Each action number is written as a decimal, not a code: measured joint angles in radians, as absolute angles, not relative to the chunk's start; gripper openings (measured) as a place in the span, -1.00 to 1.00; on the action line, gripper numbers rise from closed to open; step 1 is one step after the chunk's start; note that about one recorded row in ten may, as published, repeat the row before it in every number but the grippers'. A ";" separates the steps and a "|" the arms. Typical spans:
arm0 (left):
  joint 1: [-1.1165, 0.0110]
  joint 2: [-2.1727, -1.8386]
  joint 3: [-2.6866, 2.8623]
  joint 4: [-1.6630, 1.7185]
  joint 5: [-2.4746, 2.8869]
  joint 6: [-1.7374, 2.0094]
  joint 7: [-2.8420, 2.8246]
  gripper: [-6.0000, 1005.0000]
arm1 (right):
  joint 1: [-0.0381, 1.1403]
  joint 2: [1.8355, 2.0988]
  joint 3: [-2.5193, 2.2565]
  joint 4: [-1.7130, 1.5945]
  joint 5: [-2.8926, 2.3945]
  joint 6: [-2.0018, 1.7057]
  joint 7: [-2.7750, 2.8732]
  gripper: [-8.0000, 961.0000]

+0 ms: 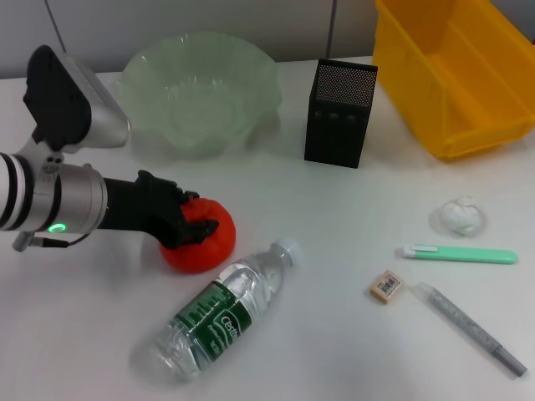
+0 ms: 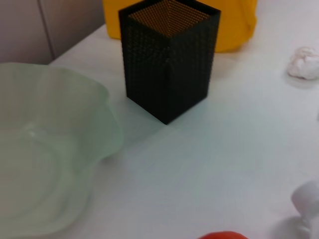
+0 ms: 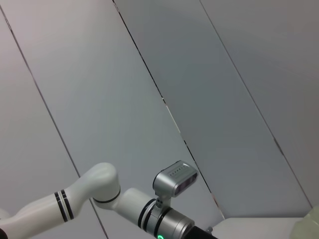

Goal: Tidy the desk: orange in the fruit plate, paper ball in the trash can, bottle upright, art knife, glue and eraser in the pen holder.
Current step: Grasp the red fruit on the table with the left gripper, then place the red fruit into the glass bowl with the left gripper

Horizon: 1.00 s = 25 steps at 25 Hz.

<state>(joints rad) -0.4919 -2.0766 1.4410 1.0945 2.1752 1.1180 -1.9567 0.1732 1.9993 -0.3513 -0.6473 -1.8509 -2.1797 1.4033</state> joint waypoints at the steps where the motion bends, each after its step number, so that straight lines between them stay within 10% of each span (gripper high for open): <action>1: -0.491 -2.075 1.453 1.094 2.179 1.124 -1.958 0.17 | 0.172 2.000 -0.351 -0.647 -1.851 -2.180 1.403 -0.86; 25: -0.432 -2.071 1.459 1.322 2.174 1.222 -2.014 -0.69 | 0.162 2.008 -0.348 -0.647 -1.851 -2.180 1.403 -0.85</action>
<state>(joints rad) -0.4316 -2.0709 1.4585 1.3219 2.1739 1.2221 -2.0142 0.1620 2.0085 -0.3479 -0.6473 -1.8511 -2.1798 1.4033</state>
